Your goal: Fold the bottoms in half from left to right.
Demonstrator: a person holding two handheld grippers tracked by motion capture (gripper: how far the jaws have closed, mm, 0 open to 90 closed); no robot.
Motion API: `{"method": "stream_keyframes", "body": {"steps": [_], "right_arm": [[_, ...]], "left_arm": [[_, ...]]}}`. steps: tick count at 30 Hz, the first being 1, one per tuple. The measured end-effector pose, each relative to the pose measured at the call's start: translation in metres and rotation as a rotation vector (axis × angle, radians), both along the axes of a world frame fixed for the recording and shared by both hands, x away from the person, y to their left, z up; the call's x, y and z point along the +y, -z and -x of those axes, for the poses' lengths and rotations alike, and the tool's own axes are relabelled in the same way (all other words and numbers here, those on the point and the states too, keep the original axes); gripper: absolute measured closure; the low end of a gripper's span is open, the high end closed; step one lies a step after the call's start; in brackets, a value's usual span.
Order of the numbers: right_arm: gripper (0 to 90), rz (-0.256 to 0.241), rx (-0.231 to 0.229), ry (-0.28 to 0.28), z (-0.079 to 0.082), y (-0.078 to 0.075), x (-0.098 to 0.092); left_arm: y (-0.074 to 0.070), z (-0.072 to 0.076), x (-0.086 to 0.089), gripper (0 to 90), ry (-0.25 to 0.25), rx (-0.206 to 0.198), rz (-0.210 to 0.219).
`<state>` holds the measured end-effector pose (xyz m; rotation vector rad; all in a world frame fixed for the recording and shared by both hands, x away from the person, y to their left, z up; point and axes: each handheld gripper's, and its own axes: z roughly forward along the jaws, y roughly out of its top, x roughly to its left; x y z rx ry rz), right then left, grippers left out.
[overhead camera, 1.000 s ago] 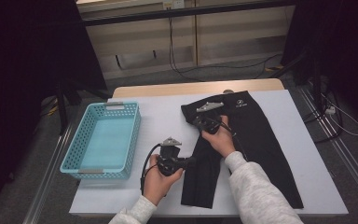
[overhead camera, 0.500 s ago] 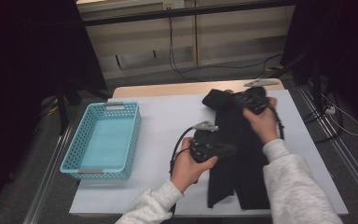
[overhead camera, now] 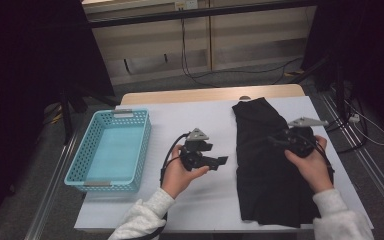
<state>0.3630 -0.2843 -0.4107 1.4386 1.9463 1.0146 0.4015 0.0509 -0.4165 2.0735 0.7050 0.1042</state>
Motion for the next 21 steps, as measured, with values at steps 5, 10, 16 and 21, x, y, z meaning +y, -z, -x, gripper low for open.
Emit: {"method": "stream_keyframes", "body": {"steps": [5, 10, 16, 21], "right_arm": [[34.7, 0.005, 0.022, 0.035, 0.042, 0.013, -0.012], [42.6, 0.023, 0.085, 0.032, 0.073, 0.027, -0.02], [47.7, 0.048, 0.115, 0.047, 0.091, 0.034, -0.023], [55.4, 0.029, 0.114, 0.058, 0.104, 0.031, -0.026]], "left_arm": [[0.015, -0.004, 0.025, 18.6, -0.033, -0.008, -0.051], [0.017, -0.001, 0.033, 16.6, -0.04, -0.024, -0.058], [0.016, 0.003, 0.043, 15.6, -0.05, -0.032, -0.069], [0.016, 0.008, 0.048, 15.6, -0.054, -0.042, -0.076]]}}
